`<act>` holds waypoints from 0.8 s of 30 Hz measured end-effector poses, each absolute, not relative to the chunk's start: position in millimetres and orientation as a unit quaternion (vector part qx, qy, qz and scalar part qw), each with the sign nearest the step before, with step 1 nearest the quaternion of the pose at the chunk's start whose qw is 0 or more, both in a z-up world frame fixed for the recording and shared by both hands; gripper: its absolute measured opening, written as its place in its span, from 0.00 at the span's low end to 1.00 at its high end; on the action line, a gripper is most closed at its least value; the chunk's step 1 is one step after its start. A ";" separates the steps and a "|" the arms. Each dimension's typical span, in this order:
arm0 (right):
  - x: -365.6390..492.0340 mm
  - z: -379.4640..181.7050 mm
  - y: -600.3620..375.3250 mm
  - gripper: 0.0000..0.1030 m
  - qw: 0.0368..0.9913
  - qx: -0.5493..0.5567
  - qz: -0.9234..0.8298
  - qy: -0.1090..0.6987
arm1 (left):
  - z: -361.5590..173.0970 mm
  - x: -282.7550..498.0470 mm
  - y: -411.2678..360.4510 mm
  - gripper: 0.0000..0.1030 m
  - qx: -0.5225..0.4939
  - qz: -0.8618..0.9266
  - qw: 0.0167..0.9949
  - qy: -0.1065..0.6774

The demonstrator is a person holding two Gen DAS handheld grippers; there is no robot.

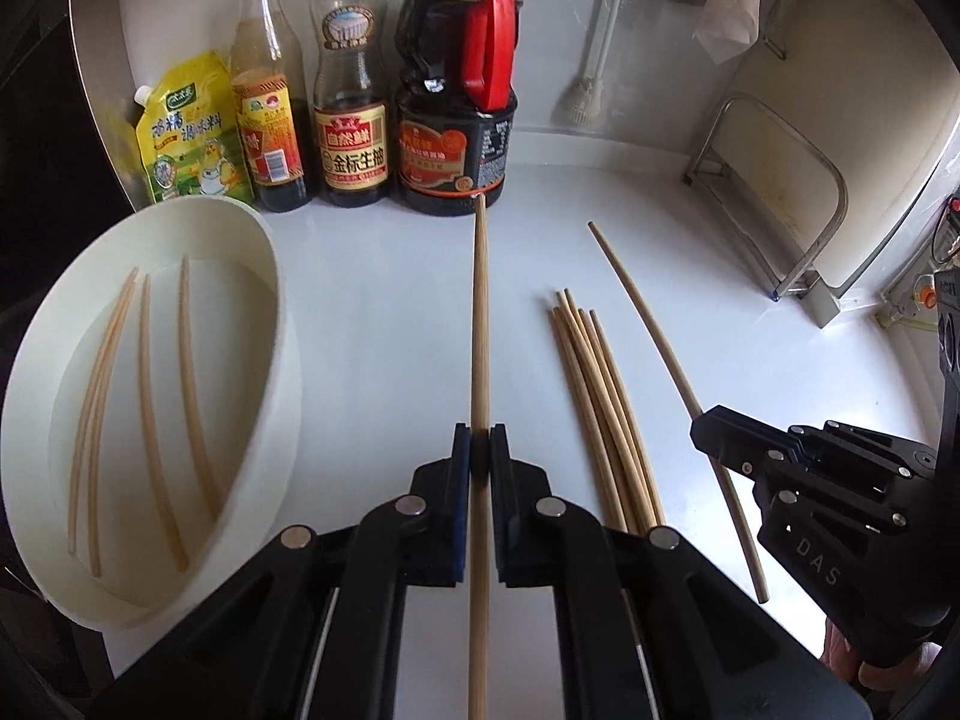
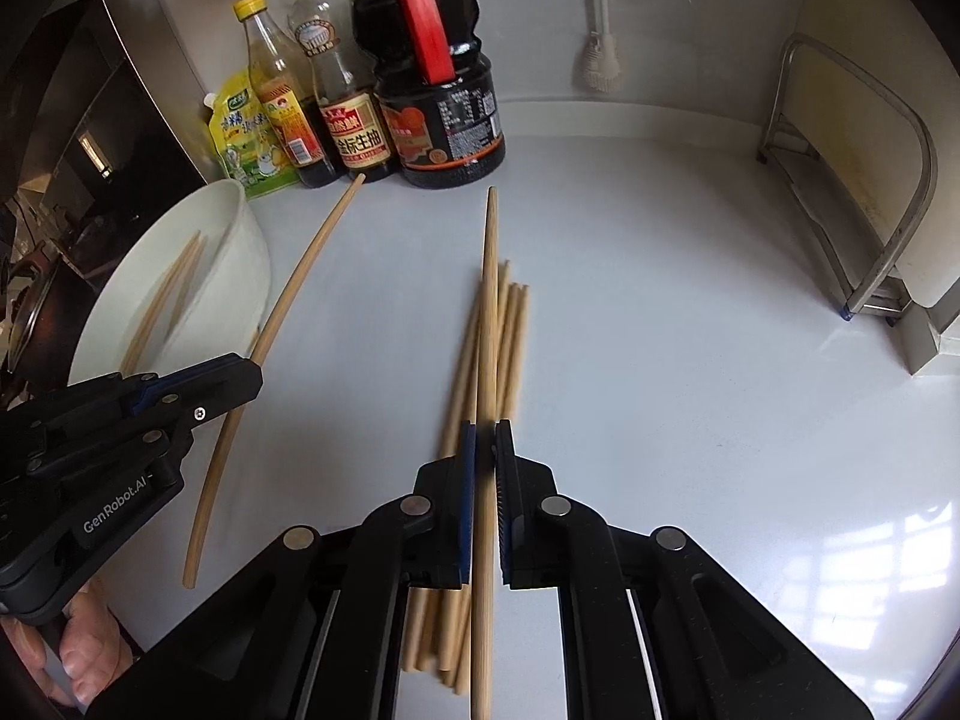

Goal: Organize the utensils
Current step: 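Carry both held chopsticks over the white basin and open both tools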

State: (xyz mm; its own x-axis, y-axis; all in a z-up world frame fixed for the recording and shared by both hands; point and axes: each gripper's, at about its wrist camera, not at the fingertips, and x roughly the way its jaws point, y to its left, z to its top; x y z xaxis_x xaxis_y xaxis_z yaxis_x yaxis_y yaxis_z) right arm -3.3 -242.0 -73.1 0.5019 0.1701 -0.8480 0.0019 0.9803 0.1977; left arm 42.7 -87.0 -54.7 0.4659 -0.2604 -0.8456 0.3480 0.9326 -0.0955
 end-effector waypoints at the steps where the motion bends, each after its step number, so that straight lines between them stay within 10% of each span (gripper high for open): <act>1: -1.6 -67.7 -236.3 0.06 0.864 0.088 0.050 0.494 | -48.5 44.4 -79.9 0.07 0.044 -0.178 0.857 0.481; 24: 105.9 -48.2 -32.2 0.06 0.852 0.056 0.151 0.498 | -43.0 122.2 116.4 0.07 0.021 -0.088 0.861 0.500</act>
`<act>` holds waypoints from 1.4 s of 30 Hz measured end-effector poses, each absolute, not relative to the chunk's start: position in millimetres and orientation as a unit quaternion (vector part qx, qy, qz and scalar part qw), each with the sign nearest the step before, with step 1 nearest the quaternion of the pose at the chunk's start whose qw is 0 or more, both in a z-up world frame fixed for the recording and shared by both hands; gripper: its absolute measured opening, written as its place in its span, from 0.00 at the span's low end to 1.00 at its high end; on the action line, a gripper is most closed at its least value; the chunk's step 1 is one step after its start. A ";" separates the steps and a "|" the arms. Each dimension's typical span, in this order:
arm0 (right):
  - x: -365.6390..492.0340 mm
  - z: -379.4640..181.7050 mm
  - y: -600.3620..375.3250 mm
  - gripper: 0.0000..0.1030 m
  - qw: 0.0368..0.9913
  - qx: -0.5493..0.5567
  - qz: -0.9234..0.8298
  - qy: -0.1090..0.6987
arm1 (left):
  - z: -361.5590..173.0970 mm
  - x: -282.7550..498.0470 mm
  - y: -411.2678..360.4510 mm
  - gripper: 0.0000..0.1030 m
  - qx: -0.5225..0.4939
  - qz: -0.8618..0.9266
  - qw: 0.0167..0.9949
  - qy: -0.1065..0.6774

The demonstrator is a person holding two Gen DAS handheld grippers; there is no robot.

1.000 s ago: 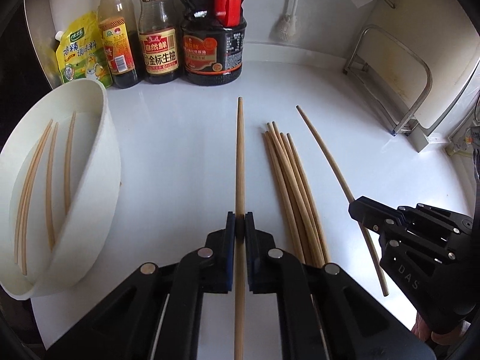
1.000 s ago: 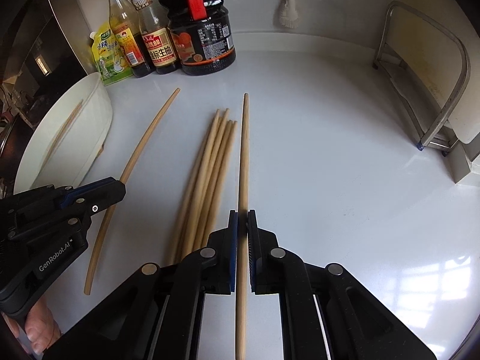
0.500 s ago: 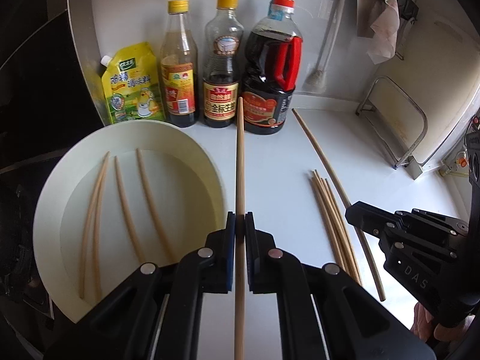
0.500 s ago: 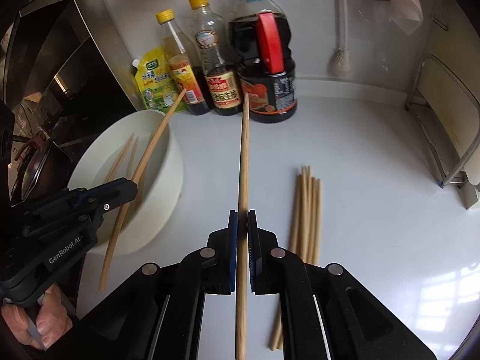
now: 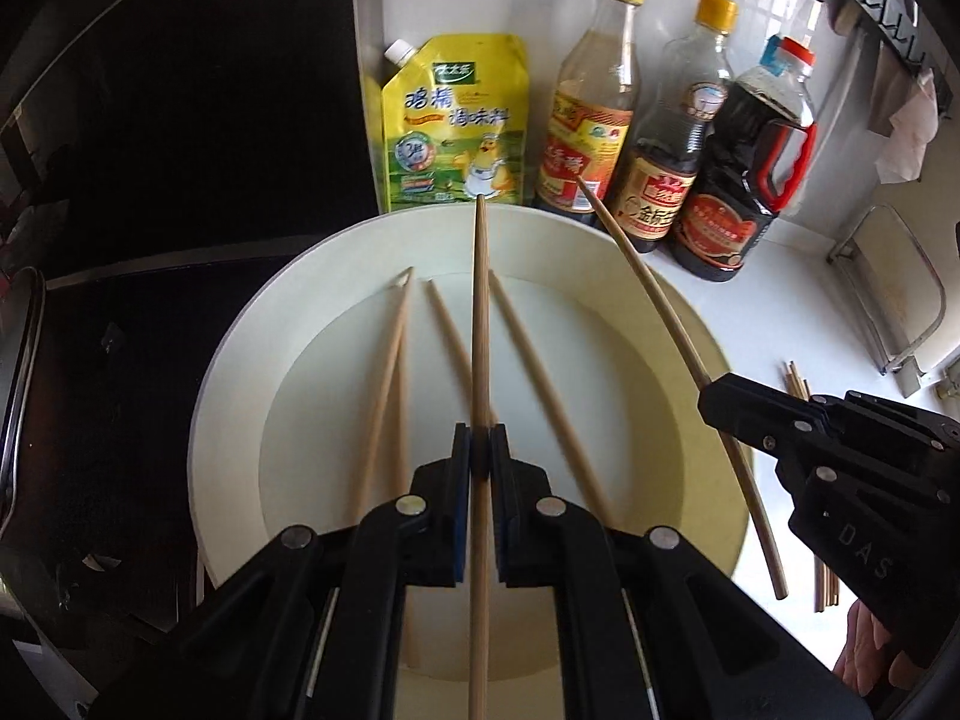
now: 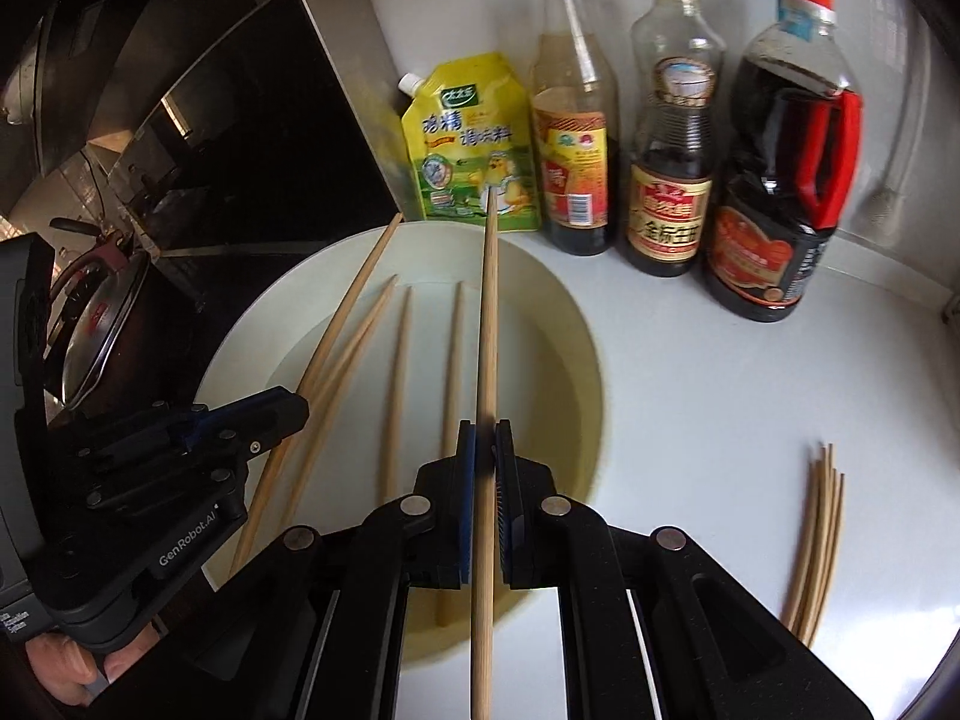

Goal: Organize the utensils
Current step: 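Carry both held chopsticks over the white basin and open both tools, then withdraw both open tools from the basin back to the chopstick bundle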

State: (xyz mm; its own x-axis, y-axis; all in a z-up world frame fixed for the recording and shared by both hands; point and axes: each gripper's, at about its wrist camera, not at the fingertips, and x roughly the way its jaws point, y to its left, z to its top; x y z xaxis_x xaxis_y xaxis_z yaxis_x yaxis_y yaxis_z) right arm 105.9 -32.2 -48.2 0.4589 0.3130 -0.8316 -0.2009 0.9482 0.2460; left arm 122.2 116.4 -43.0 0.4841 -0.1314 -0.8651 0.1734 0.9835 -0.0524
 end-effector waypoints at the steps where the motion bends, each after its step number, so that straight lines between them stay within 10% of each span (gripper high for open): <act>1: 110.8 -53.0 -25.2 0.06 0.848 0.057 0.153 0.504 | -47.6 125.2 121.2 0.07 0.021 -0.085 0.859 0.505; 42: 90.0 -54.9 -16.8 0.19 0.844 0.051 0.124 0.520 | -50.5 106.8 140.4 0.34 0.014 -0.060 0.861 0.505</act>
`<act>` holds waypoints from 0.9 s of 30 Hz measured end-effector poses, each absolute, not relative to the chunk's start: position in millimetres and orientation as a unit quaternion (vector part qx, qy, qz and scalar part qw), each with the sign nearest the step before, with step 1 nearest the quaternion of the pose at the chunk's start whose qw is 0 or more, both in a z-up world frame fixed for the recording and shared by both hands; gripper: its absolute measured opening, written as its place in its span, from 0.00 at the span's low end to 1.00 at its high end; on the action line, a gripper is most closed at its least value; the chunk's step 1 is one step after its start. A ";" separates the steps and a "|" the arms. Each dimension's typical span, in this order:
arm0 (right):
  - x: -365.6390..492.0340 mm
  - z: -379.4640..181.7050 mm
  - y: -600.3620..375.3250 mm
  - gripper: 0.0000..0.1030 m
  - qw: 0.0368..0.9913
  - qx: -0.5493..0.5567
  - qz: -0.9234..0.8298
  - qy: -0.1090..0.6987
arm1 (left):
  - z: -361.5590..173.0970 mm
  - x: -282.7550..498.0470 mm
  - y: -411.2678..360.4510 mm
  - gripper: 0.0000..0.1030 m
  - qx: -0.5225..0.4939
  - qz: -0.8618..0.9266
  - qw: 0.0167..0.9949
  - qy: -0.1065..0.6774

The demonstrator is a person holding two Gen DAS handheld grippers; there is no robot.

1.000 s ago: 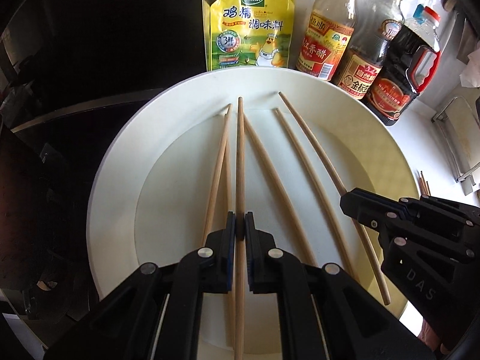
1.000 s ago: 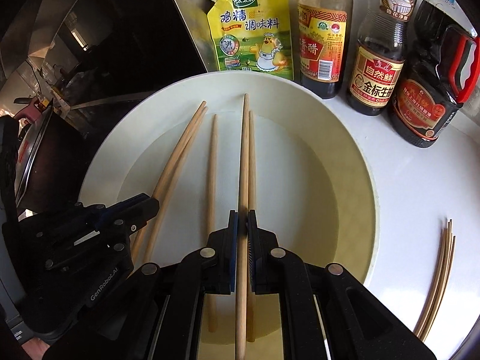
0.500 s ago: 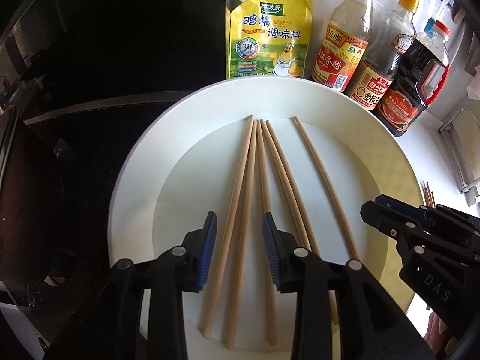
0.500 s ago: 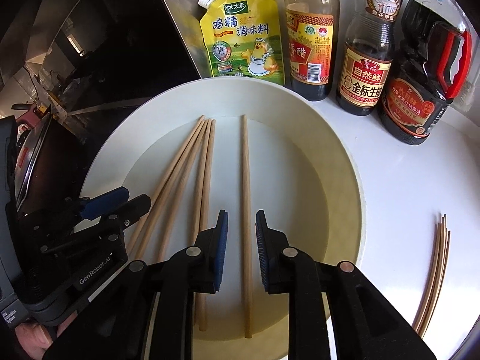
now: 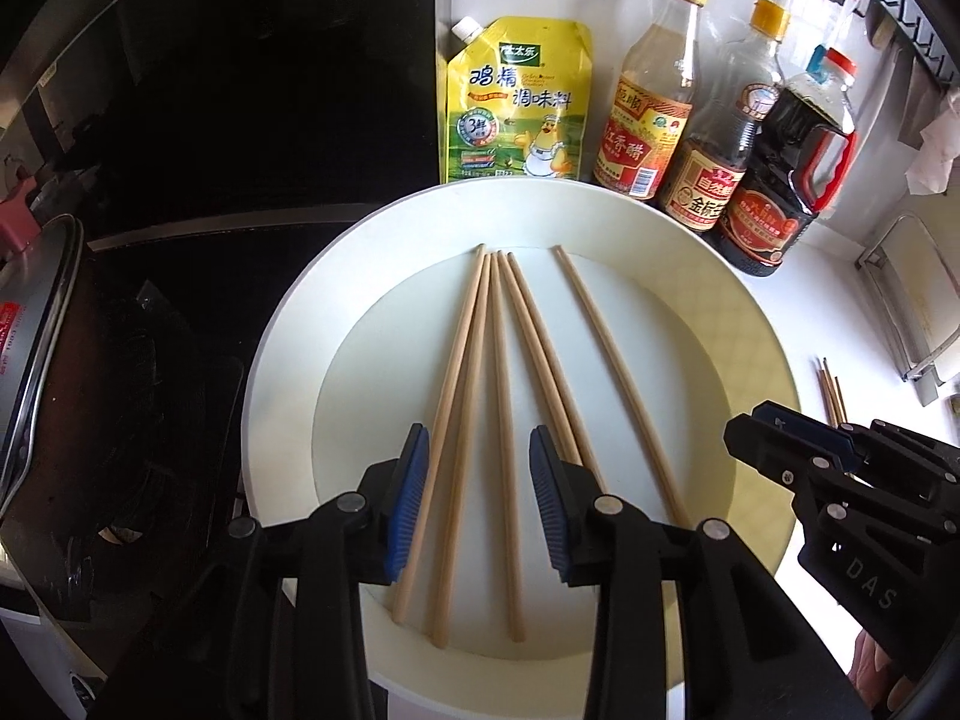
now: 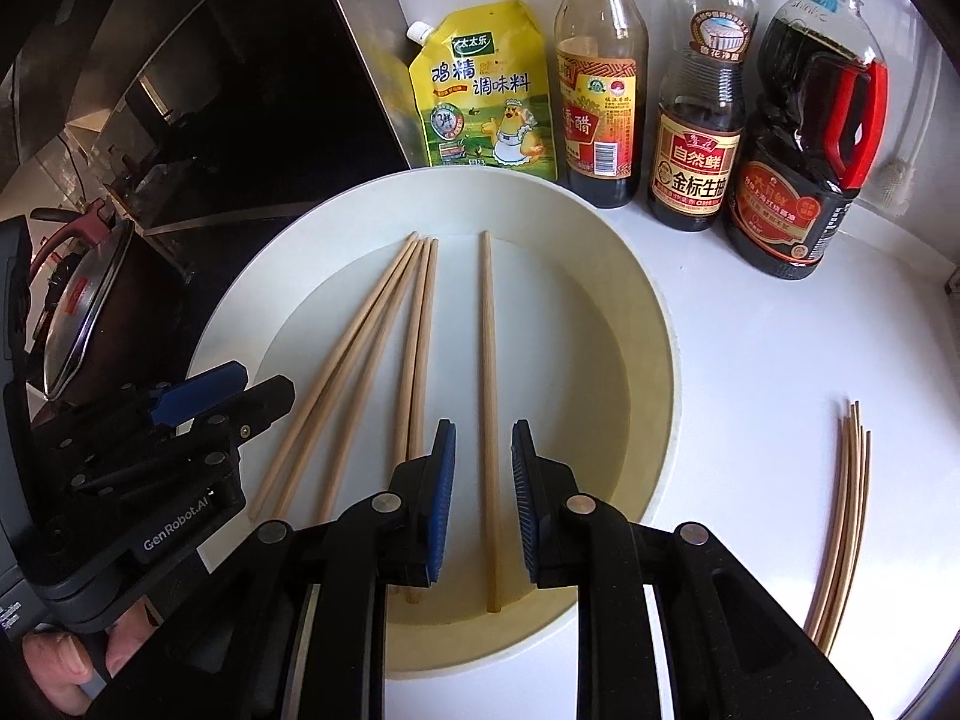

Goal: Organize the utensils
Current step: 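Withdraw both open tools from the basin back to the chopstick bundle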

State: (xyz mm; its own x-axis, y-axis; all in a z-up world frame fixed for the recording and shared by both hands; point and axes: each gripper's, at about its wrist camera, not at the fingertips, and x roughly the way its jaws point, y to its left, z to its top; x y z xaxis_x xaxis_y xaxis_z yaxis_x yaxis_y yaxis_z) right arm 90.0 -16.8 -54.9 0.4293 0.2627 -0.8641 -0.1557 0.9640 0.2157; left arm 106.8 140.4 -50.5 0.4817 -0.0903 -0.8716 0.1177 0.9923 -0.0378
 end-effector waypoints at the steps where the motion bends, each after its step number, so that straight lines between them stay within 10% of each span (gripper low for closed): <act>1: 87.3 -53.3 -18.3 0.19 0.845 0.053 0.123 0.518 | -48.7 104.0 138.8 0.35 0.014 -0.061 0.861 0.504; 27: 12.1 -44.7 -114.4 0.33 0.863 0.063 0.042 0.500 | -39.3 51.9 61.5 0.60 0.047 -0.112 0.862 0.493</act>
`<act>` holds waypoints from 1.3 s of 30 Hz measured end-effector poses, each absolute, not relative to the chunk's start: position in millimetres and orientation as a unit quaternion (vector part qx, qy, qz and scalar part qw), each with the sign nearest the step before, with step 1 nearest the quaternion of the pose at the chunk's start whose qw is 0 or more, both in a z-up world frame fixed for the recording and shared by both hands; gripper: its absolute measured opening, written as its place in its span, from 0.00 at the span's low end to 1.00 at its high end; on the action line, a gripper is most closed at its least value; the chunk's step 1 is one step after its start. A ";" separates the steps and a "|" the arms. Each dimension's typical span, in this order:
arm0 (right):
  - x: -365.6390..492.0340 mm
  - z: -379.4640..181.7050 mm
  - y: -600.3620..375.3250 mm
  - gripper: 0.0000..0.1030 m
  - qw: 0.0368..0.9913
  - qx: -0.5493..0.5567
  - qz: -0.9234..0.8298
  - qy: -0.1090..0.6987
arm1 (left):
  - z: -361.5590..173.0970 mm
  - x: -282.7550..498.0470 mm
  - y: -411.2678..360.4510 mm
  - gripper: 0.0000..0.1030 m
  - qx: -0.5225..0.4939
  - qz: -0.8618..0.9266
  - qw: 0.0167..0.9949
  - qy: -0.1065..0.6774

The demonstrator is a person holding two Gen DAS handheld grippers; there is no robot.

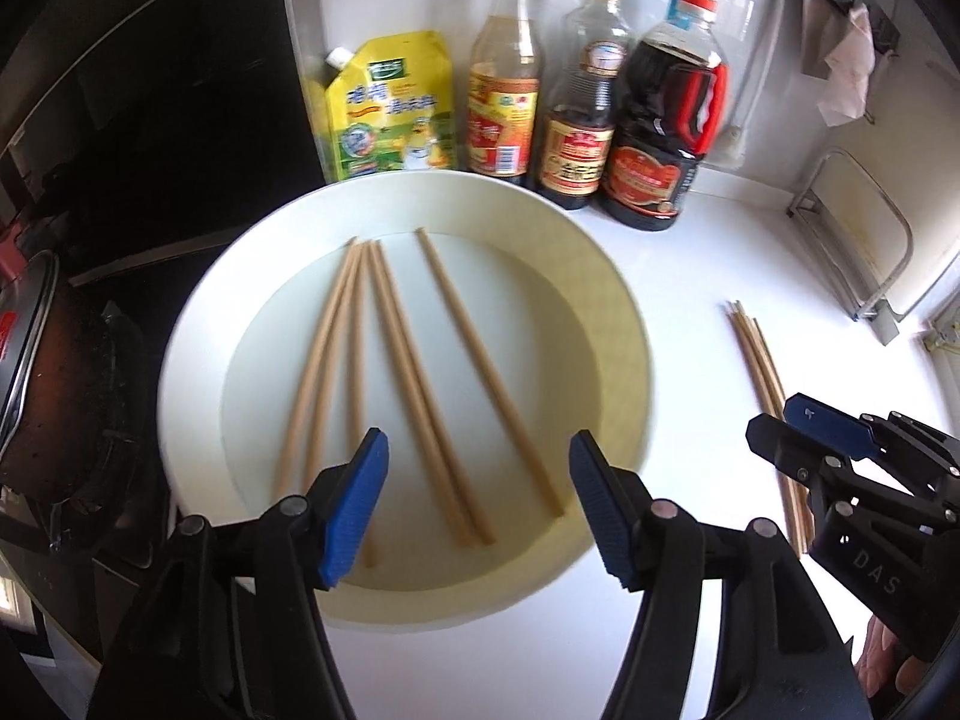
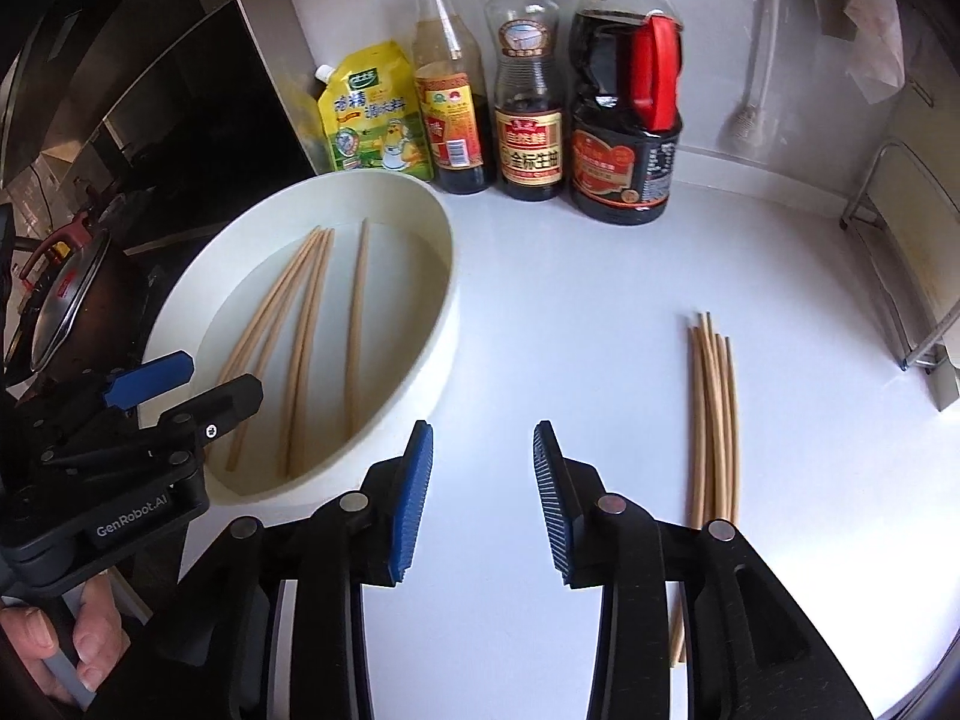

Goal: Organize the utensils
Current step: 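Withdraw both open tools from the basin back to the chopstick bundle, then close the right tool on one chopstick while the left tool grasps another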

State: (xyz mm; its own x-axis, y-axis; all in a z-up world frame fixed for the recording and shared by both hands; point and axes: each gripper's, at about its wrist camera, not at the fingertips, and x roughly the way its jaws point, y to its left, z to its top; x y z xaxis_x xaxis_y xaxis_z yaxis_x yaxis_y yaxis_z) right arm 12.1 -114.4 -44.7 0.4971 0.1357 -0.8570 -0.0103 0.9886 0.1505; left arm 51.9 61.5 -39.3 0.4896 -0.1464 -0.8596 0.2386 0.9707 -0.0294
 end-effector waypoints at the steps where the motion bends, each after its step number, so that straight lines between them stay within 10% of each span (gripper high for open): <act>1: 10.2 -45.3 -121.5 0.33 0.863 0.066 0.037 0.500 | -39.2 50.9 55.1 0.60 0.049 -0.117 0.861 0.492; 39: -11.2 -114.7 -278.0 0.37 0.840 0.089 0.009 0.535 | -73.6 22.0 -98.5 0.66 0.051 -0.167 0.850 0.497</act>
State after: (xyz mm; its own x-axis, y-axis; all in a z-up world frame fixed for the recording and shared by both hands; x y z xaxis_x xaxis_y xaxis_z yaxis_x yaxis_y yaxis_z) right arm -11.2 -278.0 -114.7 0.4283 0.1108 -0.8968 0.0802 0.9839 0.1599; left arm 22.0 -98.5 -73.6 0.4509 -0.2343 -0.8613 0.3346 0.9389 -0.0802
